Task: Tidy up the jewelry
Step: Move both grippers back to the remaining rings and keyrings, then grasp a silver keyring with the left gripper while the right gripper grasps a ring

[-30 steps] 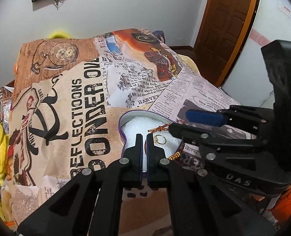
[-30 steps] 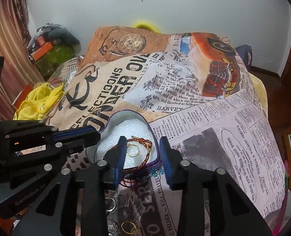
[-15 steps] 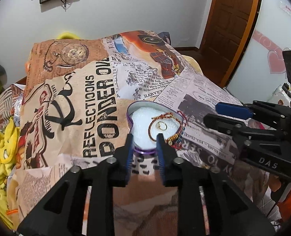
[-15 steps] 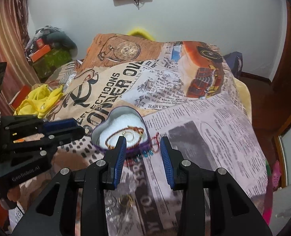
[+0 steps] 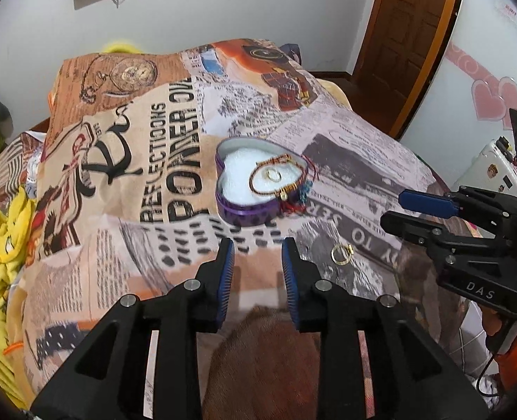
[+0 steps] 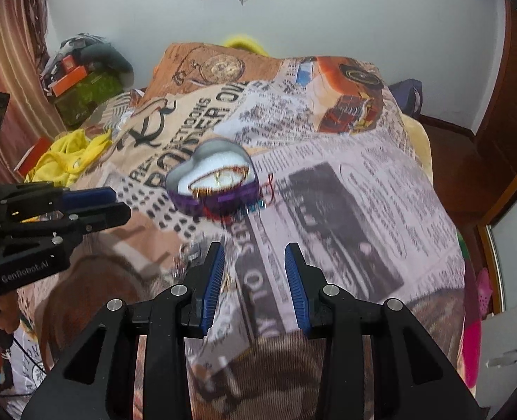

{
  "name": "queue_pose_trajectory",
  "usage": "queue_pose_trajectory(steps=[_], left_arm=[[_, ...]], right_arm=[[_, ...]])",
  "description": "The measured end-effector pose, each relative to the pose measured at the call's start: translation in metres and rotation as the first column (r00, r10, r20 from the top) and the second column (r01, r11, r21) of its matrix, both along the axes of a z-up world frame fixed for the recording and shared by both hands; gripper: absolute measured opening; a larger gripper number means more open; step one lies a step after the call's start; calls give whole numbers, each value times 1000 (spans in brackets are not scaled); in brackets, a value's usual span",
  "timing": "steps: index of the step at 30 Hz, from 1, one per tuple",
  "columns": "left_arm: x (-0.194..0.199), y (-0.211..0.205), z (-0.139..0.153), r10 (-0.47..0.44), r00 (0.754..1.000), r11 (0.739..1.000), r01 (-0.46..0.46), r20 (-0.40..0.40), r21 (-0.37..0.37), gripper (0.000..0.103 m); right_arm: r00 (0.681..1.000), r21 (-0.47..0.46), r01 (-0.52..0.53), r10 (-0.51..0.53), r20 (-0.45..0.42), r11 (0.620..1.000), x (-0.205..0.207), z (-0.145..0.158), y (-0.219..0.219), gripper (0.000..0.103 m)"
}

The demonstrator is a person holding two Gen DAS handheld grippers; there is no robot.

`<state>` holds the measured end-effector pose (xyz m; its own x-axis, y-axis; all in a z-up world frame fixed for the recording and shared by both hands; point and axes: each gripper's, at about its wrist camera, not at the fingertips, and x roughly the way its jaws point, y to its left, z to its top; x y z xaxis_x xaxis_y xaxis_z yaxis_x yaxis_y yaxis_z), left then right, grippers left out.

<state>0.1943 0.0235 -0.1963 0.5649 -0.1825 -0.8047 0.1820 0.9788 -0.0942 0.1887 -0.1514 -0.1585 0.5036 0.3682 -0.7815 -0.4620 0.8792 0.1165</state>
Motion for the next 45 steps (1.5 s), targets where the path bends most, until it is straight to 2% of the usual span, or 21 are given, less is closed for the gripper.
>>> queue_pose_trajectory(steps=[12, 19, 24, 29, 34, 40, 45], left_arm=[[-22, -11, -19, -40, 998, 999, 40, -49, 9, 27], [-19, -15, -26, -65, 995, 997, 62, -72, -42, 27], [-13, -19, -34, -77, 993, 995, 72, -92, -64, 27], [-7, -22, -40, -93, 991, 993, 86, -98, -76, 27], [0, -26, -49, -104, 988, 992, 94, -114, -87, 21], [5, -31, -52, -115, 987, 991, 106, -111, -82, 18], [9, -33, -54, -115, 987, 991, 107, -115, -80, 8]], right_arm=[[996, -42, -40, 37, -78, 998, -16, -36, 9, 33], [998, -65, -42, 39, -53, 997, -18, -40, 15, 33], [998, -40, -37, 35, -56, 999, -13, -39, 14, 32], [997, -17, -36, 35, -66, 999, -7, -39, 16, 23], [997, -22, -53, 51, -57, 998, -6, -42, 21, 12], [997, -18, -72, 72, -43, 997, -7, -44, 22, 10], [997, 1, -70, 70, -40, 998, -6, -44, 19, 8]])
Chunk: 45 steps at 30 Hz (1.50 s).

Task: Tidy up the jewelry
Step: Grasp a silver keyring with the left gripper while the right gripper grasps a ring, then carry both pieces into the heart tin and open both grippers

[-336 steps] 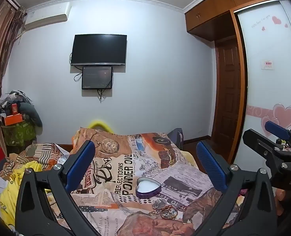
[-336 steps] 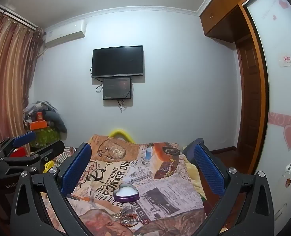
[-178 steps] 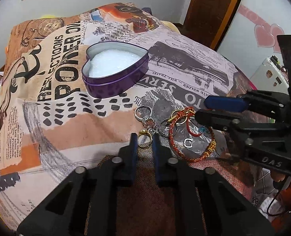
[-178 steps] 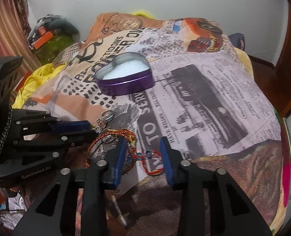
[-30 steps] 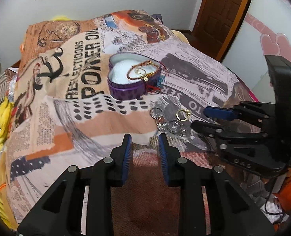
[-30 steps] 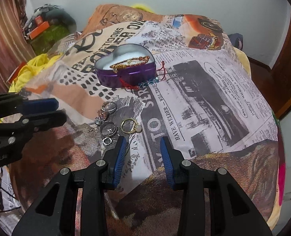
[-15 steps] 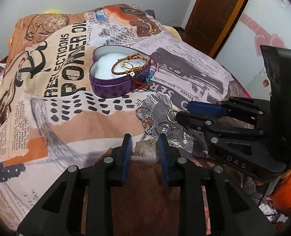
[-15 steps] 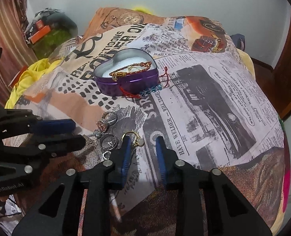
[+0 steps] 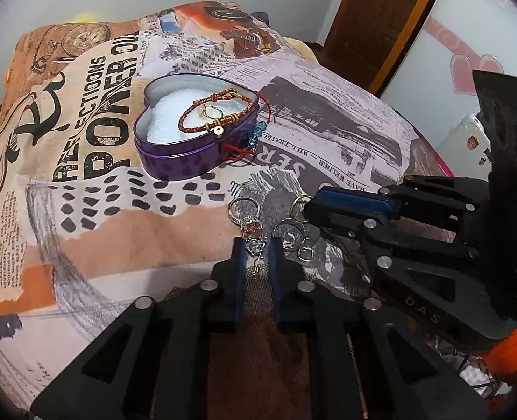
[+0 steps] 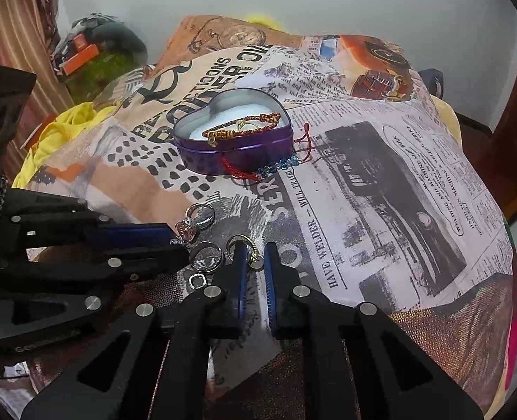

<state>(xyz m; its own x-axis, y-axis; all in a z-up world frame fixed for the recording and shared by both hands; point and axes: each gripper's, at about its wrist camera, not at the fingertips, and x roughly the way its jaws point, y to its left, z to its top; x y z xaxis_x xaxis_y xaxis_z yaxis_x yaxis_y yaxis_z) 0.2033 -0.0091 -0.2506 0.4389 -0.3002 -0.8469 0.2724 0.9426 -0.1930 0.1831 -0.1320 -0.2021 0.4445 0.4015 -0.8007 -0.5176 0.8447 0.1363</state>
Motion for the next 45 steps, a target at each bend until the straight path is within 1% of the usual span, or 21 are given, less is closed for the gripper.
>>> queue_pose_trajectory(steps=[3, 7, 14, 18, 23, 34, 41, 45], left_arm=[[3, 2, -1, 8, 1000, 1000, -8, -5, -16, 8], [1, 1, 1, 13, 1000, 1000, -13, 2, -3, 8], [-7, 8, 10, 41, 999, 999, -41, 19, -13, 8], [-12, 12, 22, 55, 997, 998, -54, 47, -15, 8], [-16, 18, 43, 73, 992, 997, -72, 102, -13, 8], [-15, 29, 92, 107, 967, 994, -103, 231, -30, 8], [-6, 36, 110, 119, 951, 993, -114, 287, -34, 8], [4, 40, 113, 126, 947, 992, -119, 296, -42, 8]], right_arm=[[1000, 1, 3, -3, 4, 1000, 0, 1, 0, 8], [1000, 3, 6, -6, 5, 1000, -1, 2, 0, 8], [999, 11, 26, -26, 20, 1000, -2, 12, -6, 8], [999, 19, 38, -38, 37, 999, -3, 20, -9, 8], [996, 28, 52, -54, 66, 998, -4, 33, -13, 8], [984, 69, 77, -87, 153, 995, -2, 69, -13, 8], [974, 98, 82, -101, 203, 992, 7, 88, -9, 8], [972, 109, 79, -101, 213, 991, 14, 91, -5, 8]])
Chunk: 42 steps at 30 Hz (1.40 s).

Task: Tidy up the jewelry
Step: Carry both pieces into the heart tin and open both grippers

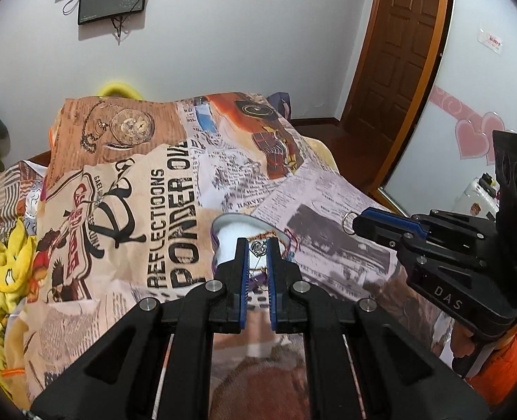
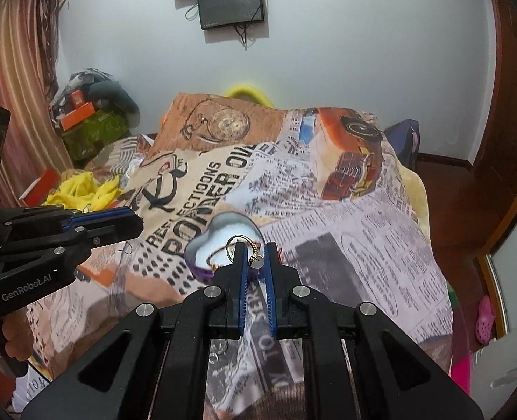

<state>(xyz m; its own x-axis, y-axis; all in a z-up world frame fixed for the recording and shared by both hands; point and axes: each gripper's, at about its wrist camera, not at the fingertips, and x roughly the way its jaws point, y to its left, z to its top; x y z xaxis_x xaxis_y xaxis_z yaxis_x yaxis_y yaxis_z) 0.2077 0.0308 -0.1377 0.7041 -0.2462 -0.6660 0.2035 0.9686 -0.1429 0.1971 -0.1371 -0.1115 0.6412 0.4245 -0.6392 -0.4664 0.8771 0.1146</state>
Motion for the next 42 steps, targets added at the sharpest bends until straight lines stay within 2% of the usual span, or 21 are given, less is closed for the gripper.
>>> queue_pose_trajectory(steps=[6, 22, 37, 42], left_arm=[[18, 1, -8, -3, 1000, 1000, 3, -13, 2, 8], [61, 3, -50, -24, 993, 1000, 23, -114, -17, 8], [76, 6, -71, -35, 985, 999, 29, -167, -38, 8], [75, 6, -70, -34, 987, 999, 29, -160, -33, 8]], right_arm=[[1000, -14, -16, 16, -10, 1000, 16, -8, 12, 8], [991, -30, -84, 81, -107, 996, 61, -38, 37, 8], [966, -26, -158, 149, -210, 987, 86, -55, 50, 9], [957, 7, -178, 175, -233, 984, 87, -57, 49, 9]])
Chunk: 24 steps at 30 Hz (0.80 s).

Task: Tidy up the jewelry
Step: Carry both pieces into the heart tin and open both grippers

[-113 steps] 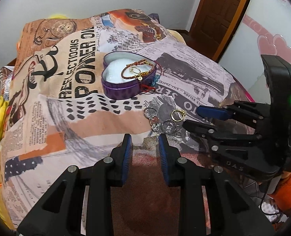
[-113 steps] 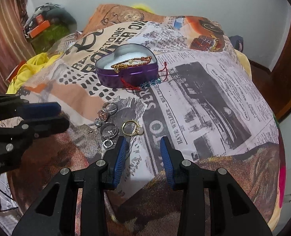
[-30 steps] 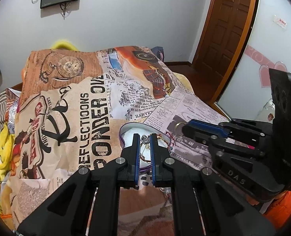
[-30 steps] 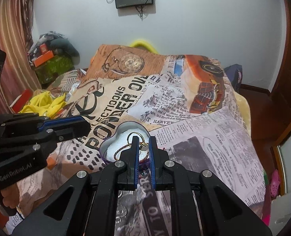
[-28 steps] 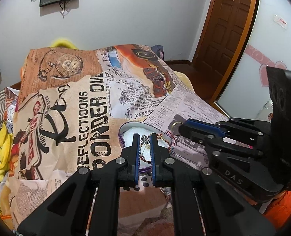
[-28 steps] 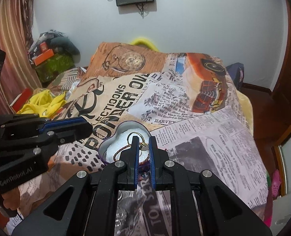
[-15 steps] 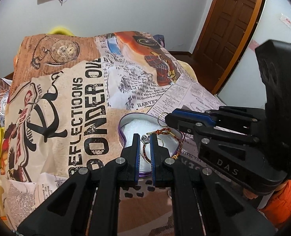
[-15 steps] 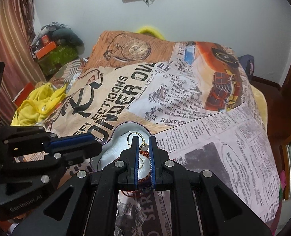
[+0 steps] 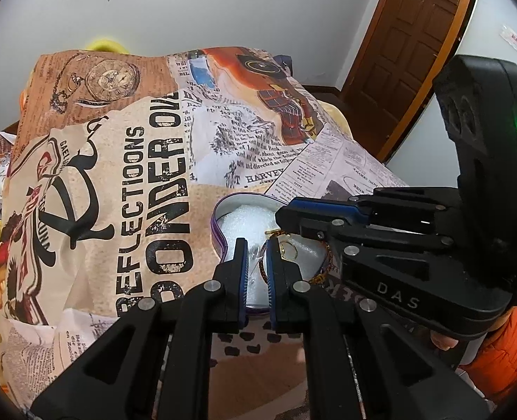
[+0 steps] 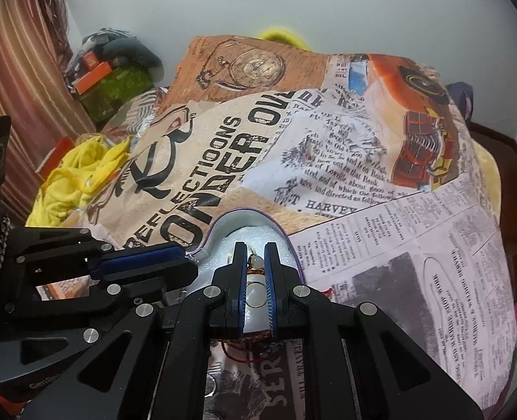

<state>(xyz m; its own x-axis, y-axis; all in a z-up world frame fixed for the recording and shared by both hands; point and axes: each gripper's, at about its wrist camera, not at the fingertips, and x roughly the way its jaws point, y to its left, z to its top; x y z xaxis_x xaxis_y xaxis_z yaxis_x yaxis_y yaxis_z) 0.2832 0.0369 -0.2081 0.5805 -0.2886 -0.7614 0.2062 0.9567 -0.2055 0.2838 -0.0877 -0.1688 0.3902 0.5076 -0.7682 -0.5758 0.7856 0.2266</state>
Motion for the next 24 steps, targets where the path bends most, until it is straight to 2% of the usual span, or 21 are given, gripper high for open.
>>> queue_pose_trajectory(steps=[6, 12, 18, 22, 24], left_arm=[[-4, -2, 5, 0, 1000, 1000, 0, 14, 10, 8], [-12, 0, 15, 11, 1000, 1000, -12, 28, 22, 8], [-24, 1, 29, 13, 999, 999, -15, 51, 37, 8], [-35, 2, 40, 17, 998, 999, -20, 66, 44, 8], [-39, 2, 44, 20, 997, 998, -23, 72, 51, 11]], right_arm=[[1000, -9, 4, -4, -2, 1000, -2, 1, -1, 9], [999, -22, 19, -18, 39, 1000, -11, 14, -5, 10], [995, -42, 39, -35, 98, 998, -25, 28, -8, 24], [991, -45, 54, -48, 125, 998, -35, 36, -10, 25], [989, -50, 61, -53, 139, 997, -40, 40, -10, 26]])
